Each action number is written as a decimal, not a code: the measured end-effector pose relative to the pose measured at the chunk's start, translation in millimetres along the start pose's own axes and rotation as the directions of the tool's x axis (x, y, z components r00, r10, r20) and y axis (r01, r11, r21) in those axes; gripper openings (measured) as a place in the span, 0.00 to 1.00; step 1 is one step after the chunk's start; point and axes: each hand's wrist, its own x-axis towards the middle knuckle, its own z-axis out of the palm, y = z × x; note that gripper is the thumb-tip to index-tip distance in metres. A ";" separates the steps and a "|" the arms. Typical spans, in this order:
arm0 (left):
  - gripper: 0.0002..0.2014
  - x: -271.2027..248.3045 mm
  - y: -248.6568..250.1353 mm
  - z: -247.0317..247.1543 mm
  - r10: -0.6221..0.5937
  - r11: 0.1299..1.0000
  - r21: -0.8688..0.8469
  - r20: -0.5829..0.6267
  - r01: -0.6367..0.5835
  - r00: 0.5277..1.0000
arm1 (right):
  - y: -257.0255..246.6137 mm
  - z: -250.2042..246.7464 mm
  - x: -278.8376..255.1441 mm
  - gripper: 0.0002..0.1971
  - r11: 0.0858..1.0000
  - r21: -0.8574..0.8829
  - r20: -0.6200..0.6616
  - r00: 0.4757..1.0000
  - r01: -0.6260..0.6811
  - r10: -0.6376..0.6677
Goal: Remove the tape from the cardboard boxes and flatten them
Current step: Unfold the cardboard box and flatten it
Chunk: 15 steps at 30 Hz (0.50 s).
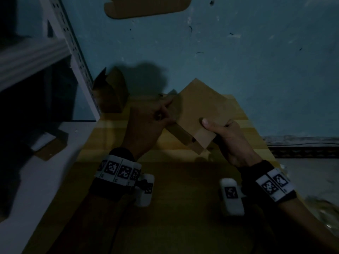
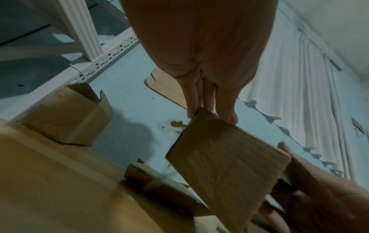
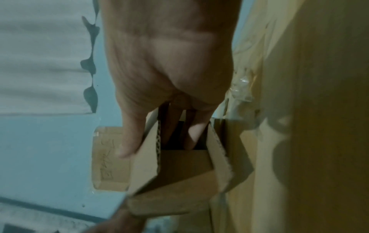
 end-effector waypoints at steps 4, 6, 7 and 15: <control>0.06 -1.6 -2.2 2.0 -0.013 1.000 -0.020 0.037 0.014 0.999 | -3.1 -0.9 0.5 0.28 0.999 0.028 0.008 1.000 0.017 -0.017; 0.04 -1.1 -1.5 2.3 -0.079 0.992 -0.096 0.012 0.080 0.997 | -4.6 -1.4 0.0 0.30 0.999 0.041 0.009 0.999 0.032 -0.032; 0.04 -0.8 -0.8 1.9 -0.132 0.978 -0.162 0.002 0.131 0.991 | -5.4 -2.0 -0.1 0.30 0.998 0.050 0.006 0.999 0.035 -0.036; 0.08 0.7 4.9 -0.3 -0.211 0.907 -0.371 0.001 0.197 0.977 | -12.3 -5.7 -2.9 0.29 0.996 0.082 -0.009 0.999 0.035 -0.034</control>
